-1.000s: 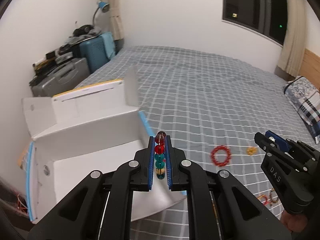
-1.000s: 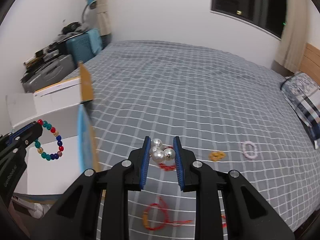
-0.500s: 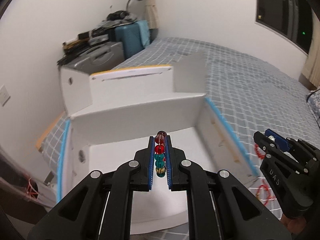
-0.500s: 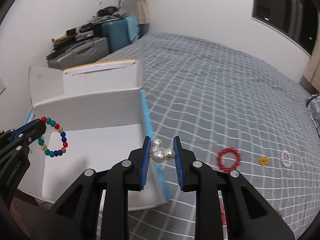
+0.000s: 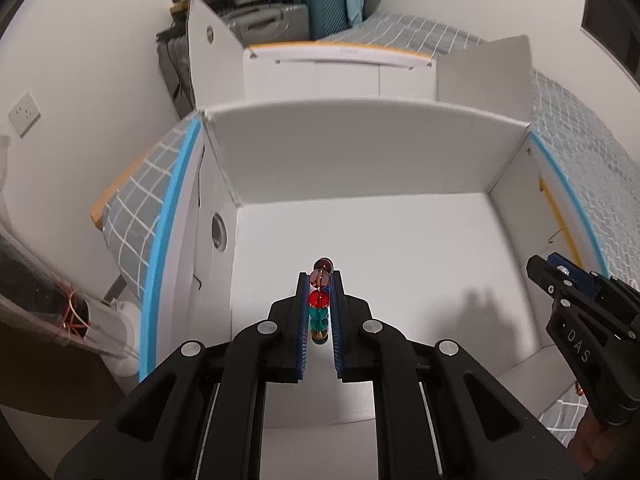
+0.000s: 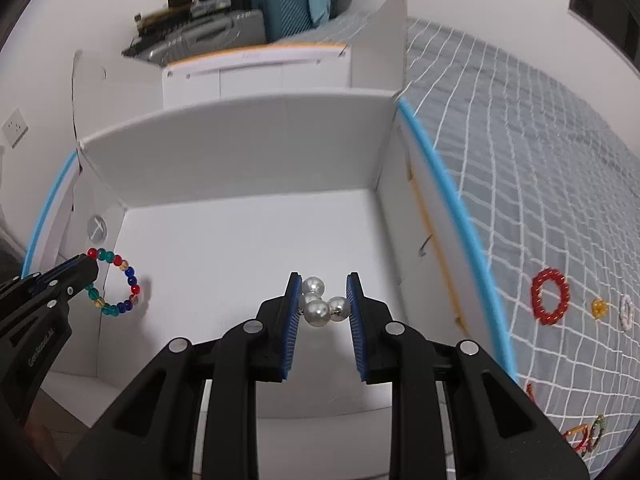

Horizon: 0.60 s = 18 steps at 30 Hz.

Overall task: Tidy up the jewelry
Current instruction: 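Carry the multicolour bracelet and pearls with both tools over the white box, then open both tools to drop the bracelet and pearls into the box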

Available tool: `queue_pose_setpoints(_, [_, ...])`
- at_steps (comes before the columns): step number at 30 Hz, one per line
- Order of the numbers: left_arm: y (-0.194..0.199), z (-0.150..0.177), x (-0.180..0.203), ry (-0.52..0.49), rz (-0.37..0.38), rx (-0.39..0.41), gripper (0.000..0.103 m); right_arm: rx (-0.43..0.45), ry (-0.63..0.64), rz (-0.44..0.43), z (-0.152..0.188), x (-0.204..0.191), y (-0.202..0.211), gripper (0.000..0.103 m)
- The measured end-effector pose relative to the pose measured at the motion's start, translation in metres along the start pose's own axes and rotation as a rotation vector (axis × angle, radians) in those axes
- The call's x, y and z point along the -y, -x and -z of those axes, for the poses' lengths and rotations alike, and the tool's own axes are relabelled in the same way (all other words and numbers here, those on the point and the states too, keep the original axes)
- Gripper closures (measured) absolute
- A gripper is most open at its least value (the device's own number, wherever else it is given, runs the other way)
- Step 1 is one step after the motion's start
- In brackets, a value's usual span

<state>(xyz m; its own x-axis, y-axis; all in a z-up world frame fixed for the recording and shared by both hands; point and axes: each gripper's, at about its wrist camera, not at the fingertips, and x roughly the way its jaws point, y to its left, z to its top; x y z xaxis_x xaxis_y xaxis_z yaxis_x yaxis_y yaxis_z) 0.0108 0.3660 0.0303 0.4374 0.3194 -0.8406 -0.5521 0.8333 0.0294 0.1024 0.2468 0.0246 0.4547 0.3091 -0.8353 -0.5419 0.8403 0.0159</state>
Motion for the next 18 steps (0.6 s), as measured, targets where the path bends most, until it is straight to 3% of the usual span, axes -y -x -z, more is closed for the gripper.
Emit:
queue_pose_setpoints(7, [-0.017,0.004,-0.004,0.004,-0.021,-0.065,0.094,-0.122,0.025,-0.018,0.006,-0.011,-0.024,0.081])
queue_pose_setpoints(18, [-0.016,0.002,-0.002,-0.002,-0.037,-0.060,0.094,-0.140,0.018,-0.023,0.010,-0.009,-0.029,0.082])
